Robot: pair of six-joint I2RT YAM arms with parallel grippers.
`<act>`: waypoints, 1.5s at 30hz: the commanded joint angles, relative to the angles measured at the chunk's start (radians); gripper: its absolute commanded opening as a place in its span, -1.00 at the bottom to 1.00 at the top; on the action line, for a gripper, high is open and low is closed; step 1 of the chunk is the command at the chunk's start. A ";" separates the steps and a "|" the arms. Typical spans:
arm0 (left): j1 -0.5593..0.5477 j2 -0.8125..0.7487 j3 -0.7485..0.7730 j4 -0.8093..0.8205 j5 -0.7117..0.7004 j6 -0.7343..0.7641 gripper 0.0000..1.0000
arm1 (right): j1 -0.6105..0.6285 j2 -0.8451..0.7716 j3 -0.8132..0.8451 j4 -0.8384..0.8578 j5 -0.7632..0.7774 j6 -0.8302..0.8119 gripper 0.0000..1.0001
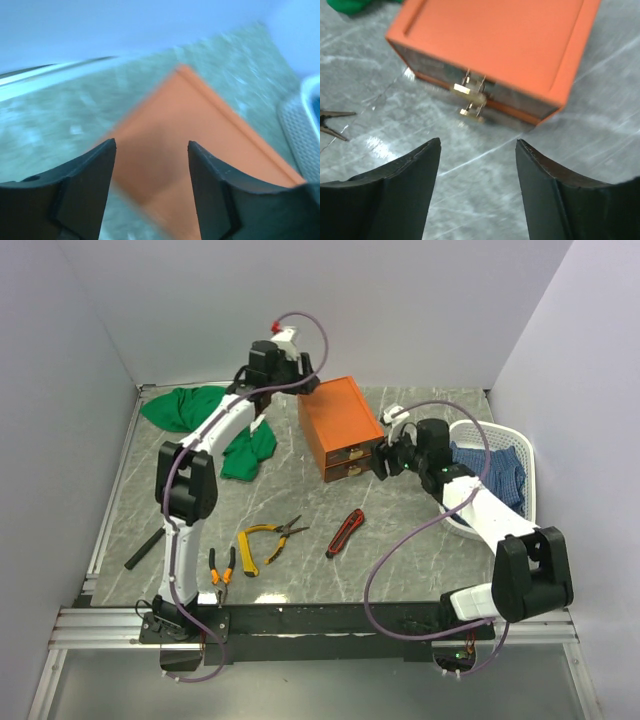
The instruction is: Sort the tools into containers
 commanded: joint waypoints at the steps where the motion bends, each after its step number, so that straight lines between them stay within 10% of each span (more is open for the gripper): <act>1: 0.063 -0.053 -0.006 0.031 -0.167 -0.030 0.35 | 0.044 0.028 -0.046 0.070 0.120 0.147 0.41; 16: 0.096 0.031 -0.007 0.148 0.020 -0.117 0.32 | 0.114 0.234 0.107 -0.085 0.284 0.270 0.51; 31: 0.099 0.033 -0.052 0.354 0.156 -0.236 0.32 | -0.134 0.336 0.121 0.153 -0.341 0.921 0.38; 45: 0.070 0.029 -0.041 0.346 0.125 -0.182 0.33 | -0.167 0.435 0.016 0.195 -0.282 1.178 0.16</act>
